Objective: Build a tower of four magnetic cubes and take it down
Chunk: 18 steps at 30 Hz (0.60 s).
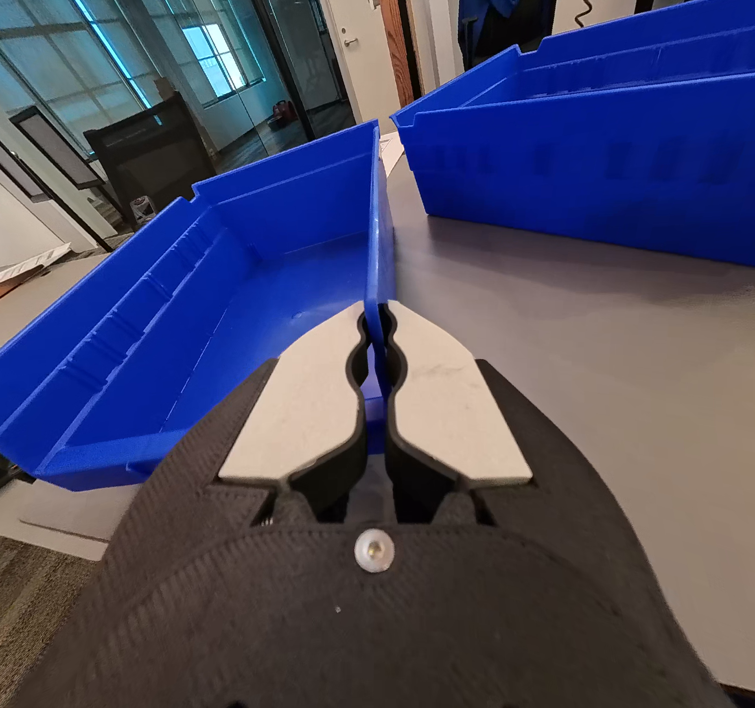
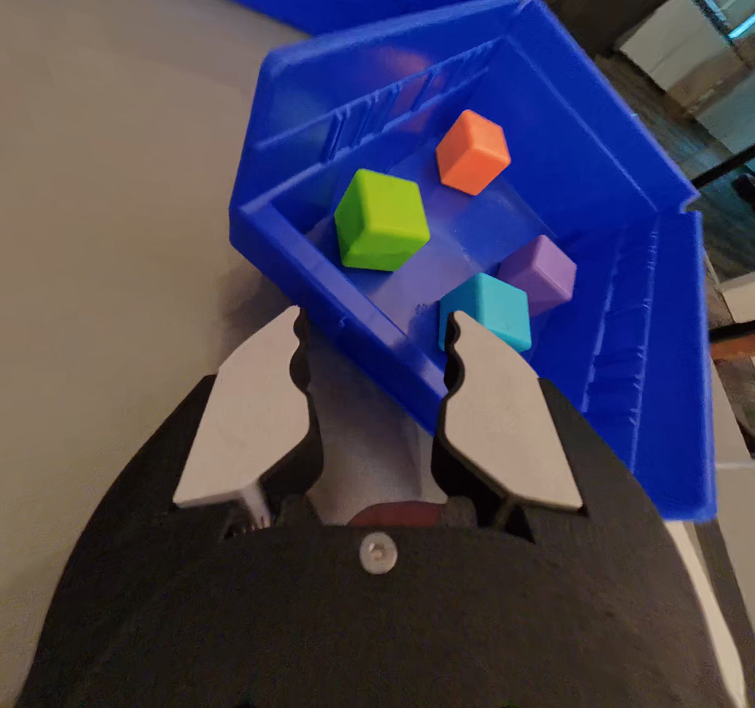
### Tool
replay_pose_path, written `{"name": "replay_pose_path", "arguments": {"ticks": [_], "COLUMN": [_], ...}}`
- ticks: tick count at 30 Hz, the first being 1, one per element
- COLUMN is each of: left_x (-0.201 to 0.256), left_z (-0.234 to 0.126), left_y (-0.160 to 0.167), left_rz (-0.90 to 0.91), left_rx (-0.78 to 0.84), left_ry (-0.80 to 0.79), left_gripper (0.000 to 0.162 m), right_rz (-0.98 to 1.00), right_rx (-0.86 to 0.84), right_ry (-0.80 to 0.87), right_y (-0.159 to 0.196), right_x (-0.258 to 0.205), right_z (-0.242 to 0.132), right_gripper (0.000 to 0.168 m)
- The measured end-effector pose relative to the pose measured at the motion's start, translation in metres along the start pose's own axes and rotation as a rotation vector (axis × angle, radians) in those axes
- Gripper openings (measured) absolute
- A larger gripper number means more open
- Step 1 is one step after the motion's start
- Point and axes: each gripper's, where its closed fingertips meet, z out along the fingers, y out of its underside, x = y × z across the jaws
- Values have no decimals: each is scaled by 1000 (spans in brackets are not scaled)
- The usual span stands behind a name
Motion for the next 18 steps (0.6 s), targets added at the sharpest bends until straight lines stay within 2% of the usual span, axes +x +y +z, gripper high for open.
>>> {"name": "replay_pose_path", "arguments": {"ticks": [1,4,8,18], "left_x": [0,0,-4,-8], "left_z": [0,0,-2,-20], "left_y": [0,-1,-3,-7], "left_rz": [1,5,-2,-3], "left_rx": [0,2,10,20], "left_ry": [-2,-10,-25,-51], "left_gripper": [3,3,3,4], "right_rz": [-13,23,74,237], "right_rx": [1,12,20,-103], "right_ry": [-27,-72,-10,183], "right_y": [0,-3,-11,-26], "right_x": [-1,-4,3,52], "right_z": [4,13,30,91], "right_gripper": [64,44,43,41]}}
